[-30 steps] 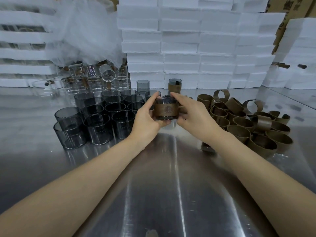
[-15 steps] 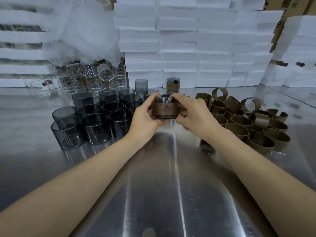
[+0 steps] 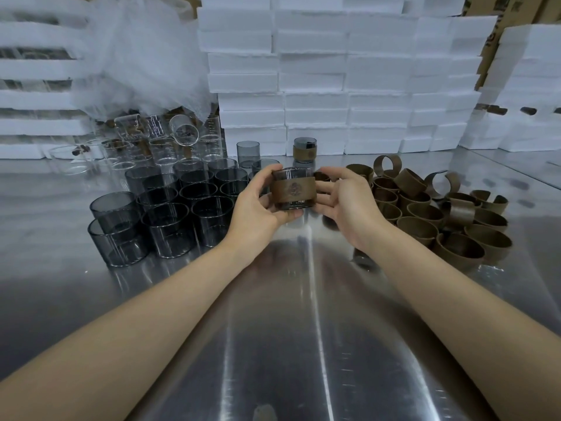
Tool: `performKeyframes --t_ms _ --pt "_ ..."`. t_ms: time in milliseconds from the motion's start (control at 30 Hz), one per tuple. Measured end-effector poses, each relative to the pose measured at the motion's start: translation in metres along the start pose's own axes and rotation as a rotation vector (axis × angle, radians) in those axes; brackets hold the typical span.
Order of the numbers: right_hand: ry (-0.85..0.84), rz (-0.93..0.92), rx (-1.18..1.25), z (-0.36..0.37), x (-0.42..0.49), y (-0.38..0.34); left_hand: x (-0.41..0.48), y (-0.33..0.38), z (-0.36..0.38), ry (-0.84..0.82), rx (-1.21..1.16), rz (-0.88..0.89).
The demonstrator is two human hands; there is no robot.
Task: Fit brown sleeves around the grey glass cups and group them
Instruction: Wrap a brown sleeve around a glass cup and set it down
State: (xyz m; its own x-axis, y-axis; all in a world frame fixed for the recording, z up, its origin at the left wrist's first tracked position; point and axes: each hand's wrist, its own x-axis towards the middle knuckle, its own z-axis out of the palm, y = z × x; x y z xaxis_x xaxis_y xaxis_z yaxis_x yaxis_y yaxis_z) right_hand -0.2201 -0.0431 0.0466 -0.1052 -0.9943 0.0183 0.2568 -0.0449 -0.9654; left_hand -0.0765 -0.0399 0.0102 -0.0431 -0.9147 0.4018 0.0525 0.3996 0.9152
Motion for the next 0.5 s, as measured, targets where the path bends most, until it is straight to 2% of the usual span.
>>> performKeyframes --t_ms 100,167,267,367,500 --pt "-0.026 0.058 -0.004 -0.001 0.002 -0.001 0.0 0.0 0.0 -0.002 0.007 0.0" --pt "-0.095 0.006 -0.094 -0.002 0.003 0.0 0.0 -0.001 0.0 -0.009 0.027 0.0" --pt "-0.179 -0.196 -0.483 -0.006 0.003 0.003 -0.001 -0.003 0.0 -0.046 0.024 -0.017" --pt "-0.137 -0.314 -0.732 -0.007 0.002 0.002 -0.001 -0.003 0.002 -0.077 0.029 -0.056" --pt "0.013 -0.364 -0.653 -0.016 0.004 -0.007 0.001 -0.007 0.002 -0.062 0.029 -0.106"
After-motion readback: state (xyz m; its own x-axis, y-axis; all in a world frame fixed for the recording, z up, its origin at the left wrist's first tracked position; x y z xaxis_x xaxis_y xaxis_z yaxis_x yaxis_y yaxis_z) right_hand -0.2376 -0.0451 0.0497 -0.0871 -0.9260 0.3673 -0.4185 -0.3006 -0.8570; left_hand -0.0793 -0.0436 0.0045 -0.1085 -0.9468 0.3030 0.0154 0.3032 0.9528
